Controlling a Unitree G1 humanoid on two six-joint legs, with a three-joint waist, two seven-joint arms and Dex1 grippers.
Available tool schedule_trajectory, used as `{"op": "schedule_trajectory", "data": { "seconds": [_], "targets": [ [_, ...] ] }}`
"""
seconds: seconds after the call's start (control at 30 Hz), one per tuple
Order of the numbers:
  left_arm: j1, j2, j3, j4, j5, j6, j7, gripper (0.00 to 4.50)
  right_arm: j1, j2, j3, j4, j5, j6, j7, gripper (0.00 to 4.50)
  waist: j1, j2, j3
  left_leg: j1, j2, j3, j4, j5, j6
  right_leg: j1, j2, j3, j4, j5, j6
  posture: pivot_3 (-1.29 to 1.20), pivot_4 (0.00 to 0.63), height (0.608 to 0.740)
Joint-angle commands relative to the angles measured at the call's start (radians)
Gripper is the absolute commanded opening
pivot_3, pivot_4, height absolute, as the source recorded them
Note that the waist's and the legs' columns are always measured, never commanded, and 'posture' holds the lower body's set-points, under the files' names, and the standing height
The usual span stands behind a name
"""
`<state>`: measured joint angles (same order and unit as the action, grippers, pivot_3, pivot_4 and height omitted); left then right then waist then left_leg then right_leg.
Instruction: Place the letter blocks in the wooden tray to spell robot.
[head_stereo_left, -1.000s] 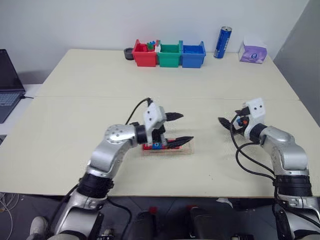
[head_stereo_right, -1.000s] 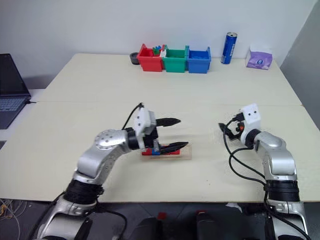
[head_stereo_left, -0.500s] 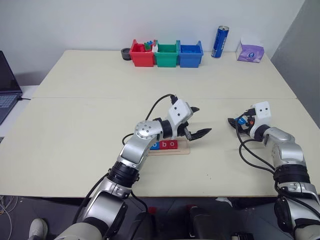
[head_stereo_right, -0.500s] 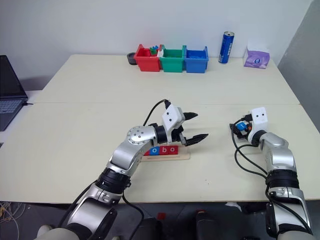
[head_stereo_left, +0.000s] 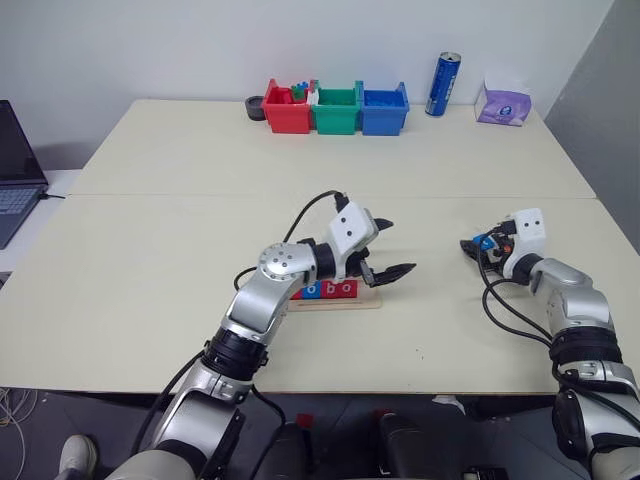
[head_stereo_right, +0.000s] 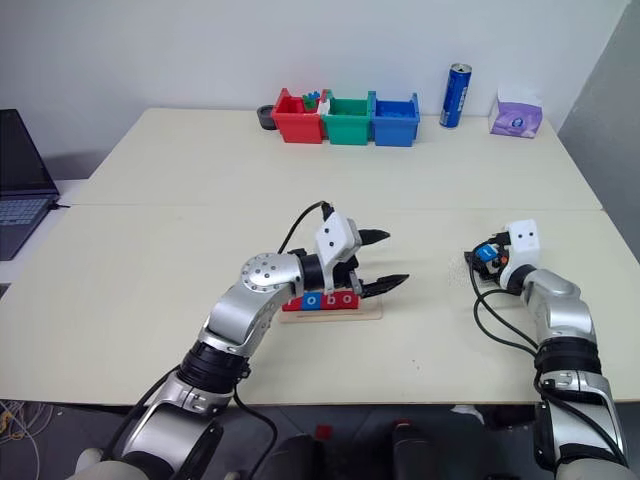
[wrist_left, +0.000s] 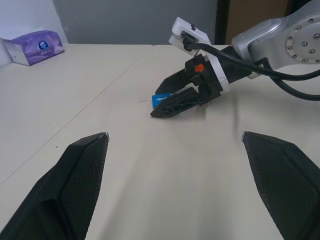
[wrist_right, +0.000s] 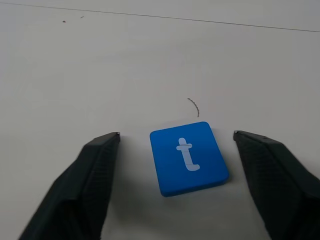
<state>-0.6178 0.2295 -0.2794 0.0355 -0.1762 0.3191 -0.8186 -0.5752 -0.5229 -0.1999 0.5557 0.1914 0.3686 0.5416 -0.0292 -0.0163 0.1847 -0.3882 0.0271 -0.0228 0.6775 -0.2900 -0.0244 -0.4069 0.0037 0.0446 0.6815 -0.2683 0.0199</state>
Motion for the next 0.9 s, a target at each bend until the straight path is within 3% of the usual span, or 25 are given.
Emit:
{"op": "schedule_trajectory", "data": {
  "seconds": [0.03,0.13,0.33,0.63,0.9],
  "targets": [
    [-0.006,-0.003,0.011,-0.049,-0.017,-0.007,-0.005,4.50,0.015,-0.011,-0.025,-0.055,0.024,0.017,-0.006,2.43,0.000,0.000,0.000,0.000,0.000,0.000,0.000,0.000,0.000,0.000,0.000,0.000,0.000,0.000,0.000,0.00,0.150,0.740],
    [-0.006,0.002,0.015,-0.051,-0.023,-0.007,-0.009,4.50,0.054,-0.009,-0.030,-0.115,0.030,0.040,-0.011,1.44,0.000,0.000,0.000,0.000,0.000,0.000,0.000,0.000,0.000,0.000,0.000,0.000,0.000,0.000,0.000,0.00,0.150,0.740],
    [0.023,0.049,0.021,-0.104,-0.042,0.005,-0.042,4.50,0.151,0.042,-0.009,-0.346,0.029,0.151,-0.108,1.45,-0.001,0.000,0.000,0.000,0.000,-0.001,0.000,0.000,0.000,0.000,0.000,0.000,0.000,0.000,0.000,0.00,0.150,0.740],
    [0.206,0.270,0.084,-0.365,-0.189,0.083,-0.187,4.50,0.366,0.294,0.094,-1.081,0.047,0.723,-0.420,1.45,-0.001,0.003,-0.002,-0.001,0.004,-0.006,-0.001,0.001,-0.001,-0.001,0.001,0.001,0.001,-0.001,-0.001,0.00,0.150,0.740],
    [0.212,0.291,0.094,-0.364,-0.194,0.091,-0.161,4.50,0.442,0.433,0.196,-1.303,-0.004,0.983,-0.567,1.45,0.003,0.003,-0.002,-0.001,0.000,-0.003,0.000,0.001,-0.001,0.000,-0.003,0.000,-0.001,-0.001,0.002,0.00,0.150,0.740]
  ]
}}
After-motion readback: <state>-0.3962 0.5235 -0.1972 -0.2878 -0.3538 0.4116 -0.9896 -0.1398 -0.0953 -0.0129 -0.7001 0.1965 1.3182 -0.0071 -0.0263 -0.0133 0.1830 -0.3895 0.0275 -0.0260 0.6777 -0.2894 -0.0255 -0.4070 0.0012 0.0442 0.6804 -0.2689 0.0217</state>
